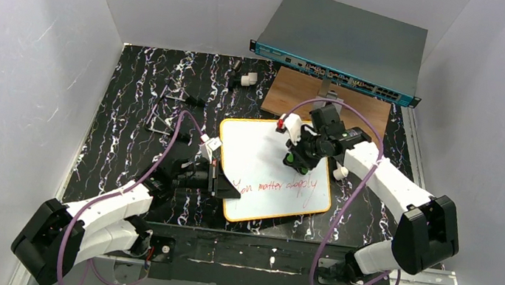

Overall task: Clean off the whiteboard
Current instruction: Erase the whiteboard at the center of the board.

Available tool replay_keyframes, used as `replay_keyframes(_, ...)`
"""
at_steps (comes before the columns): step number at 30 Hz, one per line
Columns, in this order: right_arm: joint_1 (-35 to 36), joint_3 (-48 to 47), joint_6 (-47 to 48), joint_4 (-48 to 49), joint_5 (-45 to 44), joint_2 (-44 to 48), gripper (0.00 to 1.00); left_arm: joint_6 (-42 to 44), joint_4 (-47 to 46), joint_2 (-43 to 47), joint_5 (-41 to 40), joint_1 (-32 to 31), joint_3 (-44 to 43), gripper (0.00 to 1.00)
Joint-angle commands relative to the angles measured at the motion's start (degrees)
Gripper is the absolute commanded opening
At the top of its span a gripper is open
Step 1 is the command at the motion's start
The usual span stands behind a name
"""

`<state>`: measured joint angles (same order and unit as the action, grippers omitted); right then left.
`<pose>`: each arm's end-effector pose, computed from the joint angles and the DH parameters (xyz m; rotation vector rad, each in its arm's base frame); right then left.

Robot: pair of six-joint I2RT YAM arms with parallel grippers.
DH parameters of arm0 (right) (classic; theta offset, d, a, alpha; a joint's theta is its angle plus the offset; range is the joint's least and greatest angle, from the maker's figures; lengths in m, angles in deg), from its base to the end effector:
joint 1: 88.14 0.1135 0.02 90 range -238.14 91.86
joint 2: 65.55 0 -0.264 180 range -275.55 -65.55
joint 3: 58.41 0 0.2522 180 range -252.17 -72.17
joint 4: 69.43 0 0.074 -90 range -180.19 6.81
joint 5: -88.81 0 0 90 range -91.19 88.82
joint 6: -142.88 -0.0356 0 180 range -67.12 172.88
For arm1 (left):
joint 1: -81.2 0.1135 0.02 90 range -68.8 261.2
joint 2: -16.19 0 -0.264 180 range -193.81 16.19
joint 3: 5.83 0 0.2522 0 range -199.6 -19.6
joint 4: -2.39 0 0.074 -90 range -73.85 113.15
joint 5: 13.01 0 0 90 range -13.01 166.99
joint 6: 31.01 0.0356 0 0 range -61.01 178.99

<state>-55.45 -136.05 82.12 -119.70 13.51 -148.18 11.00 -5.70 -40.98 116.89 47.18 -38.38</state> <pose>0.2469 0.1692 0.2643 -1.3850 2.1105 0.3490 0.1557 -0.1327 0.2014 0.3029 2.1090 -1.5704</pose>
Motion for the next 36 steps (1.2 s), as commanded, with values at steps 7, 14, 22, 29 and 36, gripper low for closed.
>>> replay_keyframes(7,0.2,0.1,11.8,-9.2,16.3,-0.1,0.01,5.6,-5.6,2.6,4.2,-1.3,-0.6,0.0)
replay_keyframes(14,0.7,1.0,4.5,-0.7,11.9,1.3,0.01,5.7,-5.7,3.2,4.2,-1.3,-0.1,0.0)
replay_keyframes(22,-1.8,2.4,0.1,6.3,-6.7,0.5,0.01,6.2,-5.4,3.3,4.2,-1.3,-0.3,0.0)
replay_keyframes(29,-1.7,3.3,12.4,-6.1,11.0,2.6,0.01,6.6,-5.3,3.1,4.1,-1.3,-0.4,0.0)
replay_keyframes(36,-0.9,0.4,6.3,-3.4,17.1,2.2,0.01,5.7,-6.9,2.5,4.2,-1.3,-0.1,0.0)
